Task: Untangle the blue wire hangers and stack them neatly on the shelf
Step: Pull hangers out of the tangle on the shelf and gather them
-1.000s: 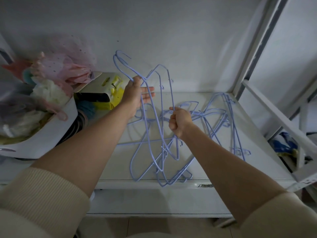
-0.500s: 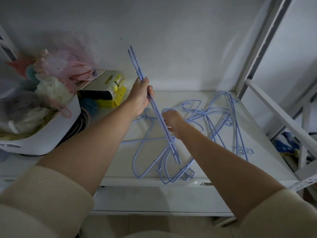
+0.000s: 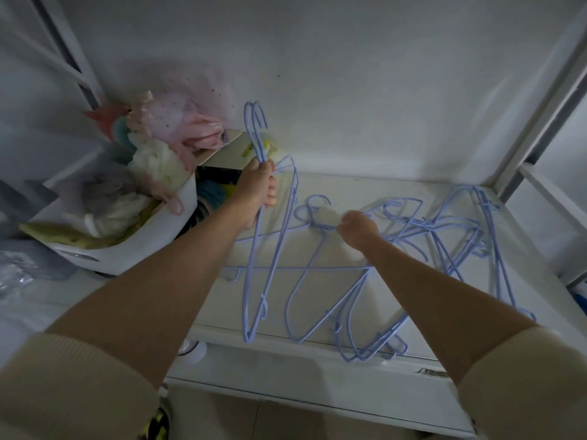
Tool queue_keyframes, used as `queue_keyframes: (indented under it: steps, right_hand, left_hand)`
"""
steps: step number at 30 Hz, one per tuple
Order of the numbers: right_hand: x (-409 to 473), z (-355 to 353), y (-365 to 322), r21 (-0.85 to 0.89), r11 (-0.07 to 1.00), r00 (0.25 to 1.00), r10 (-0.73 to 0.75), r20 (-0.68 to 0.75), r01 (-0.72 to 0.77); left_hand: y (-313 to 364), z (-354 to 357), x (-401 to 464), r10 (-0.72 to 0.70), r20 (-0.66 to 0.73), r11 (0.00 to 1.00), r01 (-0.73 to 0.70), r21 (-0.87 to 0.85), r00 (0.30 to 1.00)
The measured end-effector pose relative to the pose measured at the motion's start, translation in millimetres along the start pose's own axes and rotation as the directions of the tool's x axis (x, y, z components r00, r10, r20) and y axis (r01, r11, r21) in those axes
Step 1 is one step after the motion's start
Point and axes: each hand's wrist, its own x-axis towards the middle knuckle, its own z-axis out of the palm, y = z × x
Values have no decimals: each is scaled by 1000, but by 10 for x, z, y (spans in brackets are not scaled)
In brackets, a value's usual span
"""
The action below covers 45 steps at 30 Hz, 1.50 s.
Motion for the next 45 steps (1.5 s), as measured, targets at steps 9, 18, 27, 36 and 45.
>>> queue_keyframes:
  steps: [9, 18, 27, 36, 45]
  right_hand:
    - [299, 185, -77, -229, 959, 980, -136, 144, 166]
    - [300, 326, -42, -408, 866, 957, -262, 125, 290]
    - [177, -262, -102, -313, 920, 969, -248, 2, 236]
    - [62, -823, -70, -369, 929, 913, -135, -386, -18]
    - [0, -1154, 52, -32, 989, 861, -140, -490, 143]
  left_hand:
    - [-85, 50, 61, -23, 37, 998, 21, 62, 999]
    - [-102, 120, 70, -1, 69, 993, -7, 116, 998]
    - [95, 265, 59, 49, 69, 991, -57, 124, 996]
    - [408, 580, -95, 139, 138, 985, -151, 84, 981]
    - [471, 618, -119, 153, 146, 981, -168, 100, 977]
